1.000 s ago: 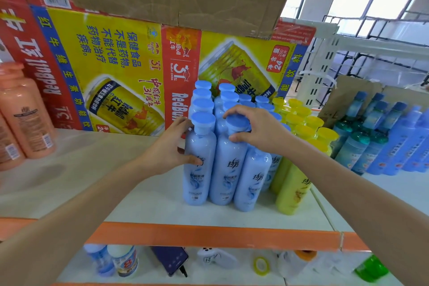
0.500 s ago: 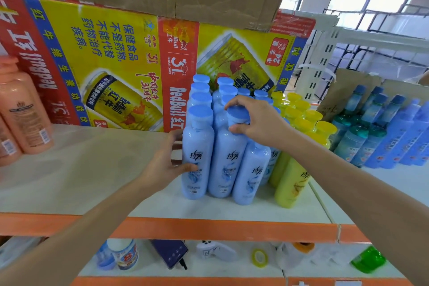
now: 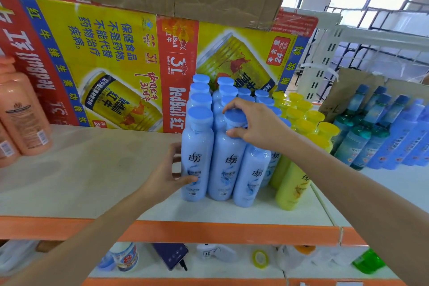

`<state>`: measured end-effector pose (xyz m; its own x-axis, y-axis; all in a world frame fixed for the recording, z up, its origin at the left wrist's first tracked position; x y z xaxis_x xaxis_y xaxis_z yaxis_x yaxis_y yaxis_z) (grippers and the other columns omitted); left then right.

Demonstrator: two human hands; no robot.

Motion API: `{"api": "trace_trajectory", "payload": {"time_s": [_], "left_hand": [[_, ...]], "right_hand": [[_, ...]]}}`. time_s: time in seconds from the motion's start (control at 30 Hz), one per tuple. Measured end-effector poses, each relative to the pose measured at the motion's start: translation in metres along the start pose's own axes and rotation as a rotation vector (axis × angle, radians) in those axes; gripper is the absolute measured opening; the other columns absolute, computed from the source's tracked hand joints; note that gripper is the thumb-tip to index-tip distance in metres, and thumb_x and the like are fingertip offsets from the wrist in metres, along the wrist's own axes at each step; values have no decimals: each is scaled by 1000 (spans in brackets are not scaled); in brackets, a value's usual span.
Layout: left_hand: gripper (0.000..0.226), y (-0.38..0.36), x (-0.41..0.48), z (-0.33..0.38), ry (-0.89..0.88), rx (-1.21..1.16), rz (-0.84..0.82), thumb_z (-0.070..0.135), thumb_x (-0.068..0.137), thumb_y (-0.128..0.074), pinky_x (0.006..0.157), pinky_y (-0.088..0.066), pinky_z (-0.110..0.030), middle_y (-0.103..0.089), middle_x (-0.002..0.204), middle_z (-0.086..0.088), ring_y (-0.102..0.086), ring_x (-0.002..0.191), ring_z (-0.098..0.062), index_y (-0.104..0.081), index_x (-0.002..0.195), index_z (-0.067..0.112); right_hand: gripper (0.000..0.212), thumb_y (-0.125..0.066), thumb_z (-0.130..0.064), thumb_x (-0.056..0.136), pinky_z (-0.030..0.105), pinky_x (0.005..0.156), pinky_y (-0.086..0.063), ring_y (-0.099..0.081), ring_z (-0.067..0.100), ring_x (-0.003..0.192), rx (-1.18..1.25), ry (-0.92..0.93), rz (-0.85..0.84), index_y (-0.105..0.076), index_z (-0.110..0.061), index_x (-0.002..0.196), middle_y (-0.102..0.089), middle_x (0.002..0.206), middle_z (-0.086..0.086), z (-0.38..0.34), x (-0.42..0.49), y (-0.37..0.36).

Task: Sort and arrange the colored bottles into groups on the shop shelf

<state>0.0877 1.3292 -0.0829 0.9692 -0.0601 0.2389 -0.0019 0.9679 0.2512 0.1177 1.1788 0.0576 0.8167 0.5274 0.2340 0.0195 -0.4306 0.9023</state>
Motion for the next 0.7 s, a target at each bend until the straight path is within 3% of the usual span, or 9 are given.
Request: {"api": "trace_trajectory", "payload": {"time_s": [0.2,0.4,0.53,0.7], "left_hand": [[66,-12,-8,-25,47,27,-18,6,72,-75,74,-55,-25,-49,119,17,-49,111,-2,-36,112,40],[66,-10,-9,-27,36,18,43,9,69,-77,73,-55,-26,-49,116,22,-49,110,-2,-38,109,43],[67,-8,-10,-28,37,35,74,11,68,-79,76,-56,-29,-51,114,23,-51,109,-3,-38,108,46],[67,-8,-13,-27,22,99,92,15,71,-77,79,-56,-32,-50,112,25,-51,107,5,-34,110,49]], "right_hand": [[38,-69,-27,81,23,52,-30,-41,7,54,-8,-15,-14,-50,-22,113,-50,75,-3,-2,0,1],[39,-69,-27,80,24,51,-29,-40,8,53,-7,-26,-16,-50,-23,114,-48,73,-5,-2,0,1],[39,-70,-27,80,24,53,-32,-41,7,54,-12,-23,-13,-50,-23,114,-55,84,2,-2,0,2],[39,-69,-27,80,24,52,-31,-40,8,53,-11,-25,-9,-50,-22,114,-55,83,4,-3,0,2]]}}
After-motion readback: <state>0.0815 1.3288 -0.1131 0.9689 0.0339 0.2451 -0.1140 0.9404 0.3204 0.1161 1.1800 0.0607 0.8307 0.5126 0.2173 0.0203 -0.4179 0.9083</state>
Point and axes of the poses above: each hand's wrist, its own x-axis towards the middle knuckle, its own y-axis out of the back of the hand, z = x × y, the point moved 10 cm from there along x, towards the middle knuckle
